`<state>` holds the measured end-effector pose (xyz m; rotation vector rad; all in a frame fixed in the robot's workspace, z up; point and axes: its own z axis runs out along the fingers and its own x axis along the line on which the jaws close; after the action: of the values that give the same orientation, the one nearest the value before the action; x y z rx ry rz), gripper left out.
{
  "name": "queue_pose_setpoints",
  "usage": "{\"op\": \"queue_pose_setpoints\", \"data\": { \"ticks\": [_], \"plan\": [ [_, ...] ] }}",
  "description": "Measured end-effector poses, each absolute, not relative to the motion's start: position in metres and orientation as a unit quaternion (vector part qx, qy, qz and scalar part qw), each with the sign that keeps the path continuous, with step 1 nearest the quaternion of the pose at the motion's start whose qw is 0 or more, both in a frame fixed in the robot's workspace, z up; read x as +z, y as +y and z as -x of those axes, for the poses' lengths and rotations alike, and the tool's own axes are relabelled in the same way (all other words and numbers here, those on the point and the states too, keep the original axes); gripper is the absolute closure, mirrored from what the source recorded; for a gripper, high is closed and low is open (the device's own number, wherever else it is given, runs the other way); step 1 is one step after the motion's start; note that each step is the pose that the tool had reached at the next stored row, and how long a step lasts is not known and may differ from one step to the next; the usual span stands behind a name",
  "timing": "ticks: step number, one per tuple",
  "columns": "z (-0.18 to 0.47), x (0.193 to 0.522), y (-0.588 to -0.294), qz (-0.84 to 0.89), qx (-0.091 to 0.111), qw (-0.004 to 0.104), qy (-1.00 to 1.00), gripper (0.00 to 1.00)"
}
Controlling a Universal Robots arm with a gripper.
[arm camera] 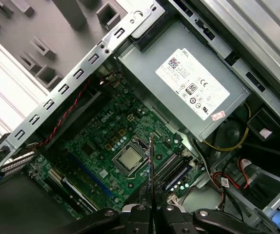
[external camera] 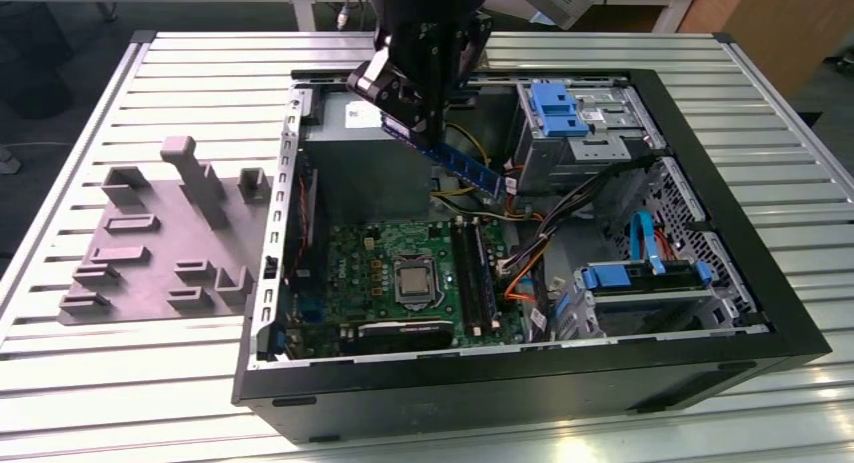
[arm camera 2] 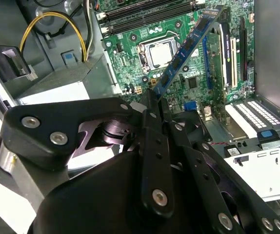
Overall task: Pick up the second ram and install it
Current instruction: 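Insert the second ram into the second slot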
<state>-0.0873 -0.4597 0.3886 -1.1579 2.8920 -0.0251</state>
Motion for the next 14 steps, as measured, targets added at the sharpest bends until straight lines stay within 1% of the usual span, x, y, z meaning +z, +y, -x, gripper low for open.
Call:
{"op": "queue_pose_setpoints", "data": {
  "ticks": [14],
  "plan": [
    [0.0873, 0.3885, -0.4597, 0.337, -0.009, 0.013, 0.941, 0.86]
  ]
}}
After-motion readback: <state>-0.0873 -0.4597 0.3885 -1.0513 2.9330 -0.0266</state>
